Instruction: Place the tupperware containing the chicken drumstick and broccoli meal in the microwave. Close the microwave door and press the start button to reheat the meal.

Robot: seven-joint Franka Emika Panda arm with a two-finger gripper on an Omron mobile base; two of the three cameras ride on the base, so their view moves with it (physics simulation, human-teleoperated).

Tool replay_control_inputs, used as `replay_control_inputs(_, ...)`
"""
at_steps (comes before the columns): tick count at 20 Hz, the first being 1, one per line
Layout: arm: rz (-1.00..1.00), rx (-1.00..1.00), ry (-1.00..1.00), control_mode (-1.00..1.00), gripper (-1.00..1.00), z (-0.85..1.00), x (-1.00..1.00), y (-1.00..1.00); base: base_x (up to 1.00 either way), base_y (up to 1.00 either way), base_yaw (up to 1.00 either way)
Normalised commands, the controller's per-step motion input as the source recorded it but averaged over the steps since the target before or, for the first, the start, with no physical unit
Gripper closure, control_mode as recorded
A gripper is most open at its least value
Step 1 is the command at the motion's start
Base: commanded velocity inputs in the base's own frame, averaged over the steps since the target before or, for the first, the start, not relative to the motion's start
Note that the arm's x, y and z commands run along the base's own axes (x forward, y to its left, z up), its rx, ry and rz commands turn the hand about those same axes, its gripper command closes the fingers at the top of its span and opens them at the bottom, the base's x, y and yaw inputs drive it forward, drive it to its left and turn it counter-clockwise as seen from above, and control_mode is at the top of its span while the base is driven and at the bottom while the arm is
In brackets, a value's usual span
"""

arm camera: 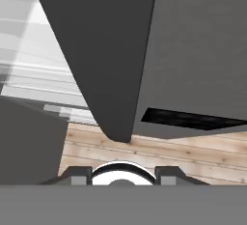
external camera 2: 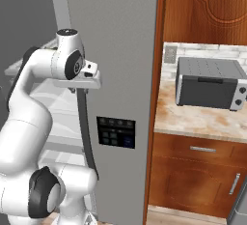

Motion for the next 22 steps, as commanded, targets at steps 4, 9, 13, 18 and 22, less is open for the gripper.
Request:
replay_control_inputs(4, 0.0, 0.0, -0.08, -1.0, -1.0, -0.01, -0.12, 0.0, 0.0, 0.0, 0.0)
replay_control_inputs(9, -0.07, -0.01, -0.22, -1.0, -1.0, 0.0, -0.12, 0.42, 0.0, 0.0, 0.0)
replay_control_inputs(13, -0.2, 0.01, -0.24, -1.0, -1.0, 0.0, -0.08, 0.41, 0.0, 0.0, 0.0)
replay_control_inputs(18, -0.27, 0.1, -0.12, -1.0, -1.0, 0.0, -0.05, 0.42, 0.0, 0.0, 0.0)
replay_control_inputs(22, -0.28, 0.16, -0.05, -1.0, -1.0, 0.0, -0.1, 0.45, 0.0, 0.0, 0.0)
